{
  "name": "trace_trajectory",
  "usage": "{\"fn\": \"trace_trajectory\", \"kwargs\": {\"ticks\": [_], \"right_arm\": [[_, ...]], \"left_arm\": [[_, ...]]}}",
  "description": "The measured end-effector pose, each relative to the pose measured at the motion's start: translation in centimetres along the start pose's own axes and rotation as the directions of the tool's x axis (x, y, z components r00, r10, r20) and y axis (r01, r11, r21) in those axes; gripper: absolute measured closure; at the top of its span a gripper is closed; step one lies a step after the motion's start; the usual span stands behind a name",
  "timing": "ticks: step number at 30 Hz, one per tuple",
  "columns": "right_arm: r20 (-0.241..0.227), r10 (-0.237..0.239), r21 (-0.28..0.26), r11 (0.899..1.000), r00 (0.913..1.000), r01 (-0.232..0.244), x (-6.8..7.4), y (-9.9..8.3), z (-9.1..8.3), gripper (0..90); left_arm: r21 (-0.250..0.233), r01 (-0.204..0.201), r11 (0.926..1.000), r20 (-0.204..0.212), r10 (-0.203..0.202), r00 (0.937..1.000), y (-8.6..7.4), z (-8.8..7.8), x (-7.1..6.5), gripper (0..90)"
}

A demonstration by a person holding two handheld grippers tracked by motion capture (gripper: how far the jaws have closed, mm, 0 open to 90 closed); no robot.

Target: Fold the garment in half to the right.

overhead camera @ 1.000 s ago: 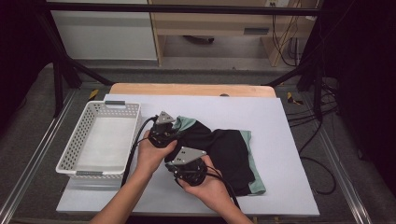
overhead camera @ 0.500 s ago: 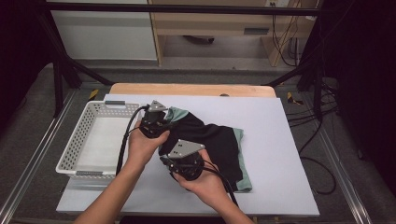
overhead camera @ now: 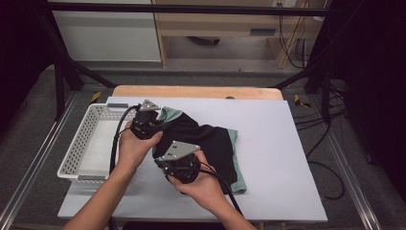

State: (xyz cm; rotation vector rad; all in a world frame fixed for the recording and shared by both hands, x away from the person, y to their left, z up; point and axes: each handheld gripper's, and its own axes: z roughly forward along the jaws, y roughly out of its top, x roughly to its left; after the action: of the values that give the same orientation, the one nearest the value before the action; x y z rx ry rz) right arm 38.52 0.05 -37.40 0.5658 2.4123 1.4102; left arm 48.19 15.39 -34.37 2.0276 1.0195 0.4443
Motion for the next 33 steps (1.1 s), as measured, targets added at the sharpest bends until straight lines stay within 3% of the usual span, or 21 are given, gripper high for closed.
{"fn": "trace_trajectory", "kwargs": {"ticks": [12,33], "right_arm": [[-0.021,-0.002,0.001,1.000,0.9998,0.002,0.8,0.4,0.9,82.8],[-0.024,-0.009,-0.019,1.000,0.9997,0.009,2.4,3.3,3.2,82.8]], "left_arm": [[-0.001,-0.004,1.0000,-0.015,0.004,0.9999,-0.7,-1.1,0.6,80.8],[0.007,0.015,0.9999,-0.060,-0.014,0.9981,-1.2,-3.8,3.5,80.8]]}}
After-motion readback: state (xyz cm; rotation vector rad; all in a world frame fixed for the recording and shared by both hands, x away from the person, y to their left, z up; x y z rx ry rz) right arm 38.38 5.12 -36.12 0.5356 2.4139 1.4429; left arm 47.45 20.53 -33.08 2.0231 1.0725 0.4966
